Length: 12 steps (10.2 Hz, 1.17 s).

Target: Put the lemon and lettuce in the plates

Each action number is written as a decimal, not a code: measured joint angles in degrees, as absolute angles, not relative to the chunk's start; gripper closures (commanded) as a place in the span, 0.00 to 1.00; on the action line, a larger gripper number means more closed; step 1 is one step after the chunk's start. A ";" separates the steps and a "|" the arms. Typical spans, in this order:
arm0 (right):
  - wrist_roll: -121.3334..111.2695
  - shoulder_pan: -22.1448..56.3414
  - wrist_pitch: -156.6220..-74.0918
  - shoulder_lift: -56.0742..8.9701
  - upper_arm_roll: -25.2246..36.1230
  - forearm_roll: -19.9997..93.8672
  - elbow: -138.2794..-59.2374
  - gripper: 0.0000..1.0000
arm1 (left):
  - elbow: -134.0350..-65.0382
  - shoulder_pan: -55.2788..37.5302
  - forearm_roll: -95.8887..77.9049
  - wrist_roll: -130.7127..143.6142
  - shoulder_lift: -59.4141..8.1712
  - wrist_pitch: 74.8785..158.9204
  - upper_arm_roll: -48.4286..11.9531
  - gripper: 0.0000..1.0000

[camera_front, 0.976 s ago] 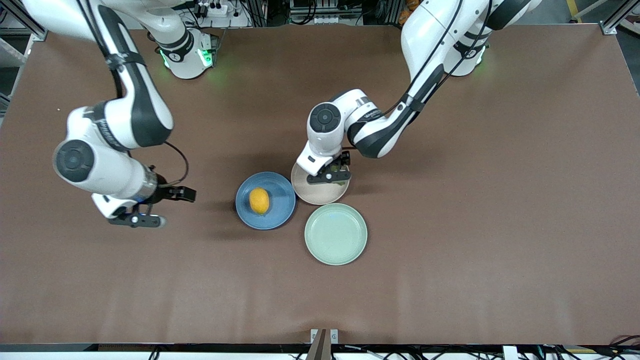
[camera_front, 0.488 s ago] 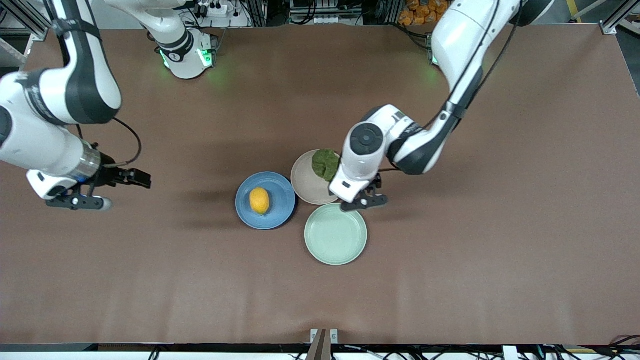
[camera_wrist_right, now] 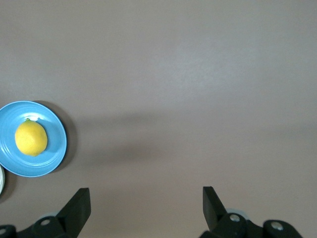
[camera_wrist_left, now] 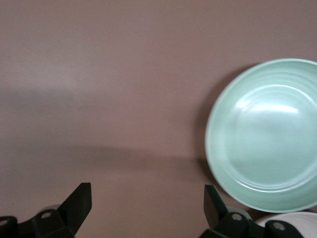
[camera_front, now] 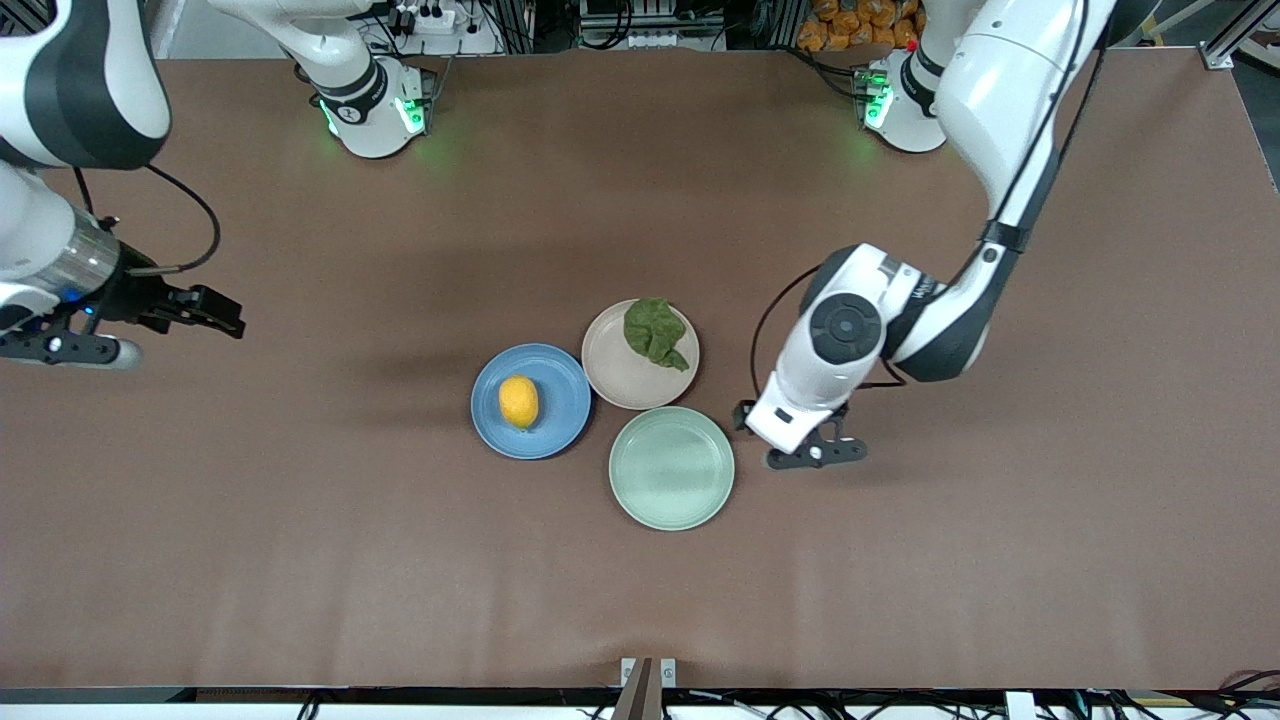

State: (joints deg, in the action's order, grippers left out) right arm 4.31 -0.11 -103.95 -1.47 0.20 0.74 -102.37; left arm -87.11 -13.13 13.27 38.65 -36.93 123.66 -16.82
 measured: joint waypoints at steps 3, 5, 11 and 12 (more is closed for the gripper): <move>2.73 -0.11 -99.45 -0.04 1.89 0.06 -98.35 0.00 | -87.40 -7.62 13.29 30.67 -35.94 117.08 -16.81 0.00; 2.72 -0.11 -97.92 -0.02 2.44 -0.34 -94.61 0.00 | -90.45 -7.06 13.24 24.63 -32.87 113.44 -15.21 0.00; 2.03 0.10 -95.46 -0.21 3.79 -0.32 -87.49 0.00 | -104.09 -6.35 5.10 8.54 -11.31 112.26 -6.95 0.00; 2.00 0.10 -95.45 -0.32 3.89 -0.32 -87.00 0.00 | -104.09 -5.88 4.98 8.41 -8.29 112.18 -6.39 0.00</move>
